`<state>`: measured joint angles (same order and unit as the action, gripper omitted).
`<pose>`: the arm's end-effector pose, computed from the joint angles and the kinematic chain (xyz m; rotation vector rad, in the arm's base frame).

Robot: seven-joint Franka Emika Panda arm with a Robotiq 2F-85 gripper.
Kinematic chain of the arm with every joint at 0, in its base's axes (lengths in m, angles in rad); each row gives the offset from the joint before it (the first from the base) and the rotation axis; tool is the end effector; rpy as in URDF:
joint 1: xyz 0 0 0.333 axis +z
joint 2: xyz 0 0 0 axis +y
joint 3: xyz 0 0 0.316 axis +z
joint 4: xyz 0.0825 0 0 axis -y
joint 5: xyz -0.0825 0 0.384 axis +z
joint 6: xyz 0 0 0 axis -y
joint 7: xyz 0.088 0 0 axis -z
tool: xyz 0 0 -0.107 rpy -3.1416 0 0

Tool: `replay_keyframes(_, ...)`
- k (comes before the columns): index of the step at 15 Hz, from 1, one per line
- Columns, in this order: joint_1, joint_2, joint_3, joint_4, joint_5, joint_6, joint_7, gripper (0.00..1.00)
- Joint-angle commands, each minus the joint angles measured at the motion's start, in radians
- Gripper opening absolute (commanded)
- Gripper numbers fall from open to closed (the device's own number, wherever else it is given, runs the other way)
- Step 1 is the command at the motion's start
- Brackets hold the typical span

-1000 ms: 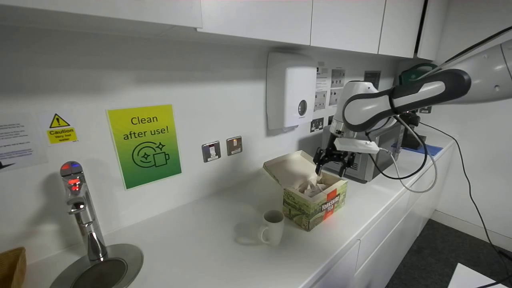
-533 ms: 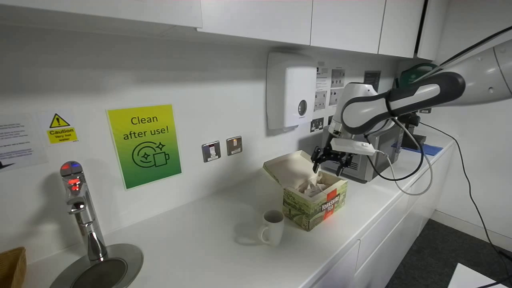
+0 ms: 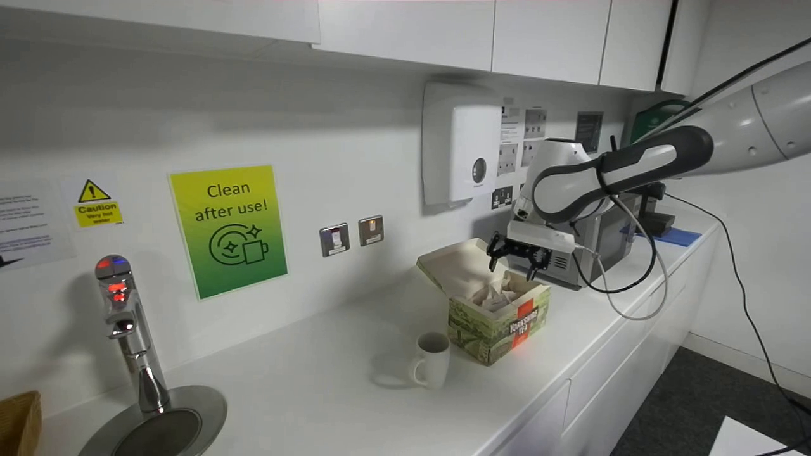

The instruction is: Put the tea bag in the cup

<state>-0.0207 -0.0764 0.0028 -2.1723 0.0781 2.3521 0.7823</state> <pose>0.5440 -0.0086 0.4521 -2.7085 1.2226 -0.3205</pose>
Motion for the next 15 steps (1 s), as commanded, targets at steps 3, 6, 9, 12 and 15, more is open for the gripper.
replay_keyframes(3,-0.002,0.043,0.002,0.053,-0.013,-0.019,0.113,1.0)
replay_keyframes(6,0.0,0.064,-0.001,0.073,-0.004,-0.028,0.136,1.0)
replay_keyframes(9,0.005,0.088,-0.001,0.091,0.002,-0.044,0.144,1.0)
replay_keyframes(12,0.01,0.111,-0.002,0.106,0.001,-0.053,0.144,1.0)
replay_keyframes(15,0.015,0.132,-0.004,0.119,0.002,-0.06,0.144,1.0)
